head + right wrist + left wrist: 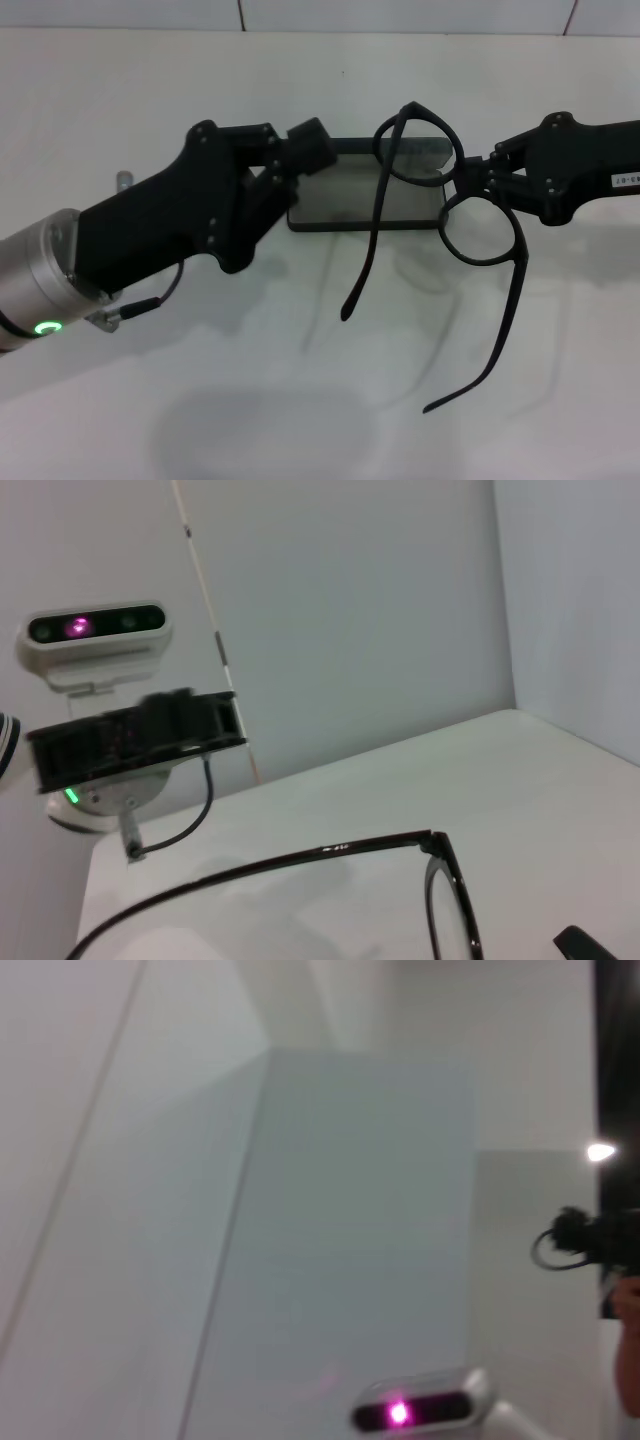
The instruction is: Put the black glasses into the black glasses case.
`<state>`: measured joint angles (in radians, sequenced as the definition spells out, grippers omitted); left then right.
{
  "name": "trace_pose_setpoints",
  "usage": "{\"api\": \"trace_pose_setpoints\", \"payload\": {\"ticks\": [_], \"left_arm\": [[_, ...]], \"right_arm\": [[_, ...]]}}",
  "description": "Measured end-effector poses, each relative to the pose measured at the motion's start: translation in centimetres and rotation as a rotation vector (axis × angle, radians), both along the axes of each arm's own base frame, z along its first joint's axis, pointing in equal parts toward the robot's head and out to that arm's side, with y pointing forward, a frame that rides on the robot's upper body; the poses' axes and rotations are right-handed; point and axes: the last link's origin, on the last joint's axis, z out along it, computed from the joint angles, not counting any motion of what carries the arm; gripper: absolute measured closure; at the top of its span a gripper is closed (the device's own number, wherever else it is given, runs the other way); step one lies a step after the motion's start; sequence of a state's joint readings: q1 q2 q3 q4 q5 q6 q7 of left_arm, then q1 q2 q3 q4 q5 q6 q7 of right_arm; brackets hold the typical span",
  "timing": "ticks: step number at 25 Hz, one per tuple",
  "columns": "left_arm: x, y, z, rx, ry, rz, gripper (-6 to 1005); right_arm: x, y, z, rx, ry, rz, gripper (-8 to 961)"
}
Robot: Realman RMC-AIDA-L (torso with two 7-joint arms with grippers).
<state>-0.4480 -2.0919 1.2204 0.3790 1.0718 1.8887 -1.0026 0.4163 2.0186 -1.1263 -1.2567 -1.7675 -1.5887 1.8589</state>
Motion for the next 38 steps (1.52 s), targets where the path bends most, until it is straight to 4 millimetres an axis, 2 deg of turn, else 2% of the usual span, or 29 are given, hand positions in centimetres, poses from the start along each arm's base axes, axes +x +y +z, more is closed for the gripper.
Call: {"api": "trace_pose_setpoints", "payload": {"ticks": [8, 15, 26, 38], "left_arm": [[1.8, -0.4, -0.2, -0.034, -0.043, -0.11, 960], [2.4, -0.5, -0.6, -0.067, -0.028, -0.152, 960], [2.5, -0.5, -0.9, -0.08, -0.017, -0.156, 960], [2.9, -0.5, -2.3, -0.132, 0.028, -0.161, 959]], "right_arm": [[0.5, 0.2, -0.7, -0.022, 0.113, 0.0, 909], [0.2, 0.6, -0.9, -0.03, 0.197, 0.026, 909], [-0.4, 0.0, -1.5, -0.082, 0.233, 0.068, 908], [-1.0, -0.8, -2.1, -0.141, 0.336, 0.122, 908]]}}
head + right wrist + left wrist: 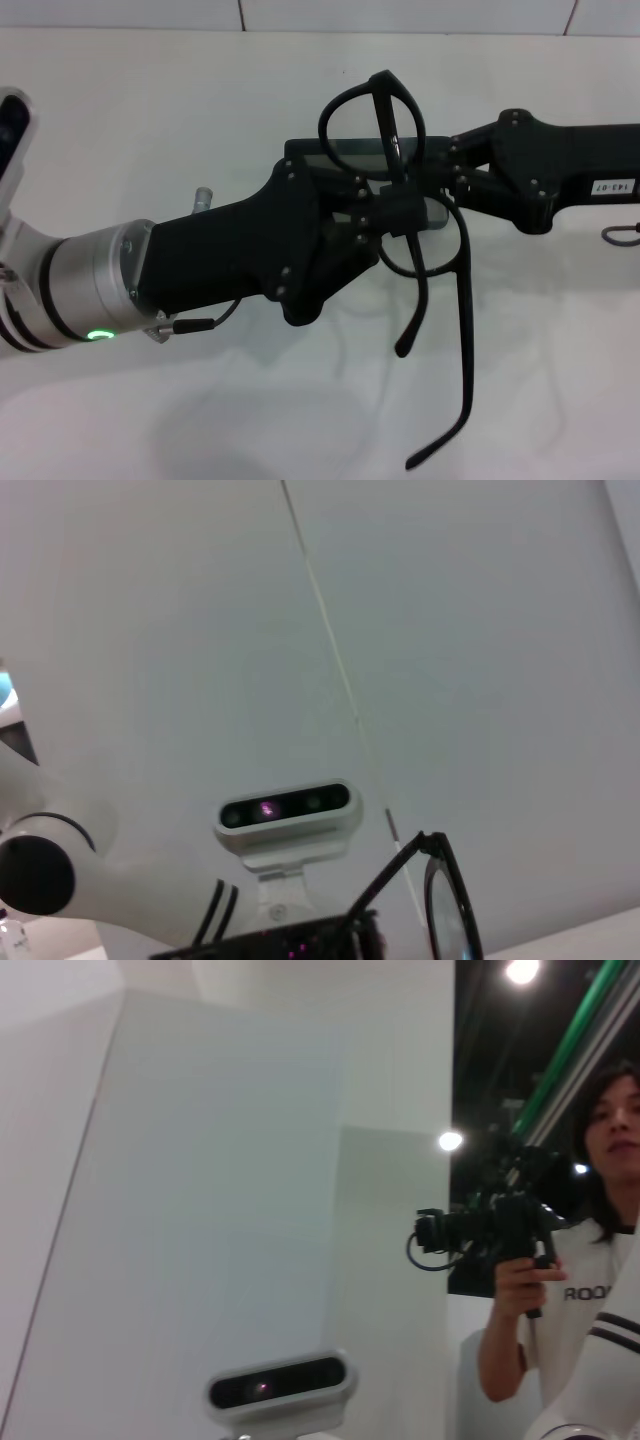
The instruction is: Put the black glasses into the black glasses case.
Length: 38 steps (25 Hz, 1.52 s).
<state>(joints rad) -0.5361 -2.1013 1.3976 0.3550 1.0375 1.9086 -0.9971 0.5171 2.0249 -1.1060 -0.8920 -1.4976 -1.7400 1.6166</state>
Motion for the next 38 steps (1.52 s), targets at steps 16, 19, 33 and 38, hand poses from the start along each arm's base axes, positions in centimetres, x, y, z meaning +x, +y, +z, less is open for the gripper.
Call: {"api": "trace_pose_setpoints", "payload": {"ticks": [16, 19, 33, 38], "left_arm": [[-0.8, 0.7, -1.1, 0.013, 0.054, 0.089, 959], [-0.8, 0.7, -1.1, 0.012, 0.052, 0.088, 959], [-1.1, 0.0, 0.1, 0.027, 0.018, 0.045, 959], [-1.4, 0.0, -0.5, 0.014, 0.063, 0.042, 959]], "right_arm": [[-0.2, -0.7, -0.4, -0.028, 0.037, 0.021, 908], [-0.1, -0.6, -0.3, -0.02, 0.039, 0.02, 908], [0.8, -1.4, 3.2, 0.102, 0.186, 0.045, 910], [0.1, -2.0, 5.2, 0.159, 0.273, 0.108, 910]]}}
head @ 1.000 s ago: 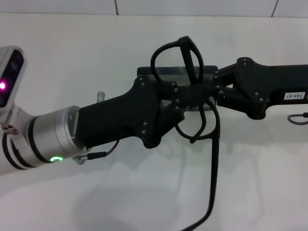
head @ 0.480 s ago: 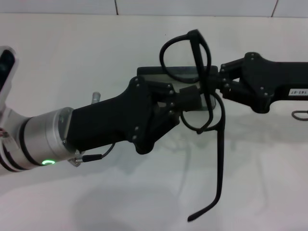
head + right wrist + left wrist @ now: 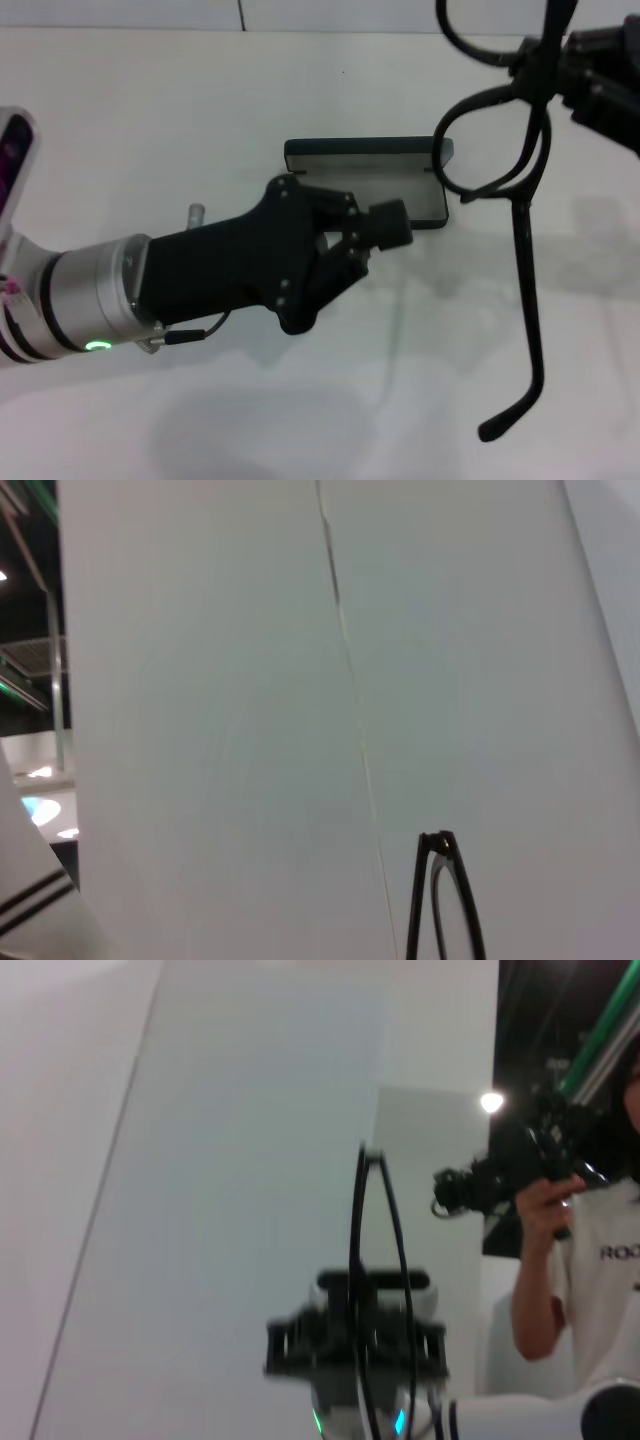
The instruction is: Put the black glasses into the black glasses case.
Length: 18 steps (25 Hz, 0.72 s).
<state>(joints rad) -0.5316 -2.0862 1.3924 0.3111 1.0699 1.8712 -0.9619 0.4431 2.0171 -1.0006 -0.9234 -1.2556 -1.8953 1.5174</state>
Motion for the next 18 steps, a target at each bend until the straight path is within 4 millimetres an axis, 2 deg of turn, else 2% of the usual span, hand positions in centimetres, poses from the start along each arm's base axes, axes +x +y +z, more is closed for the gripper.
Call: {"api": "trace_pose_setpoints", "payload": {"ticks": [9, 18], "left_arm": [[0.9, -0.5, -1.3, -0.082, 0.086, -0.111, 958], [2.0, -0.4, -1.5, -0.084, 0.073, -0.165, 958]], "right_arm": [[-1.0, 0.2, 0.7, 0.081, 0.041, 0.073, 910], [-1.2, 1.9, -1.5, 0.086, 0.055, 0.043, 909]]}}
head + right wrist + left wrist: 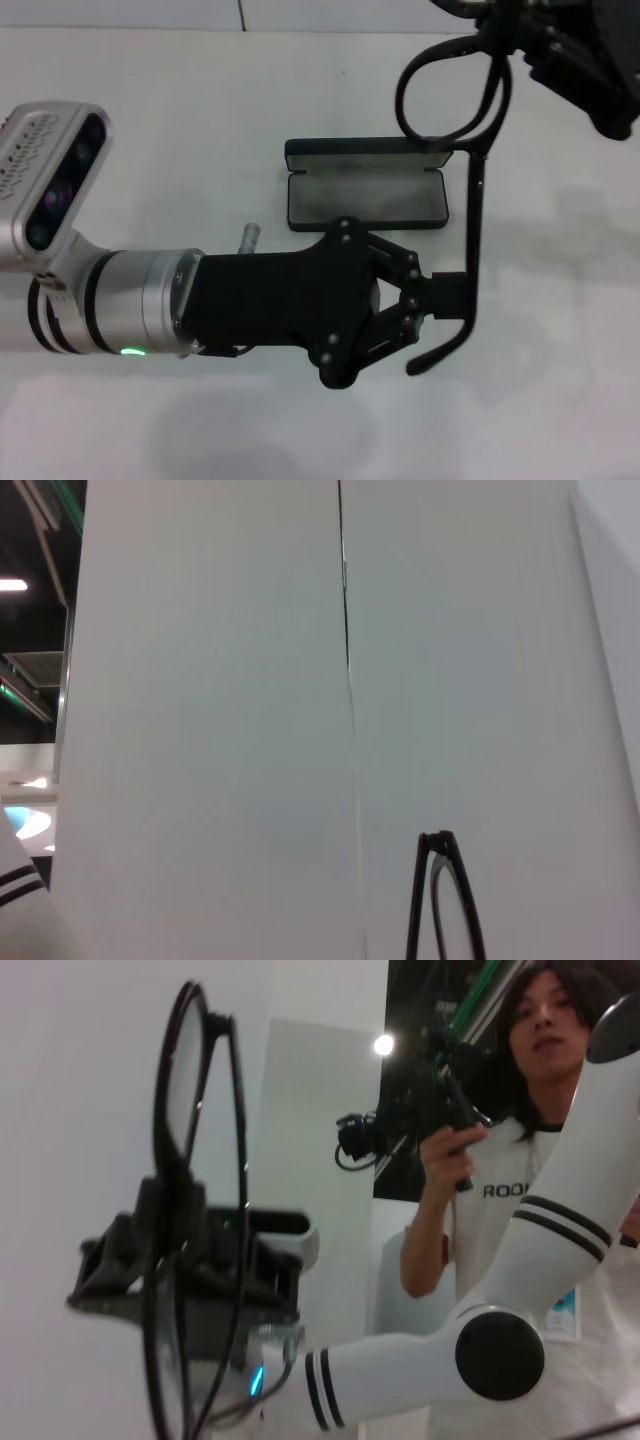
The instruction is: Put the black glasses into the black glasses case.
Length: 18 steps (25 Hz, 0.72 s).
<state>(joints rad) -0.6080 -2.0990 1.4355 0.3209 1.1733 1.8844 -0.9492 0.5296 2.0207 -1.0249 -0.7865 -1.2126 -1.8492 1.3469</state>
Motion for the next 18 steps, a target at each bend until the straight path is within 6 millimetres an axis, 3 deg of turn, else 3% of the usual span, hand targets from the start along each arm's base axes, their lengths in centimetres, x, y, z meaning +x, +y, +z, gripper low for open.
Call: {"api": "trace_pose_setpoints", "payload": {"ticks": [18], "left_arm": [[-0.1, 1.3, 1.5, 0.067, -0.124, 0.138, 958]], "right_arm": [[0.7, 1.3, -4.4, -0.022, -0.18, -0.066, 909]]}}
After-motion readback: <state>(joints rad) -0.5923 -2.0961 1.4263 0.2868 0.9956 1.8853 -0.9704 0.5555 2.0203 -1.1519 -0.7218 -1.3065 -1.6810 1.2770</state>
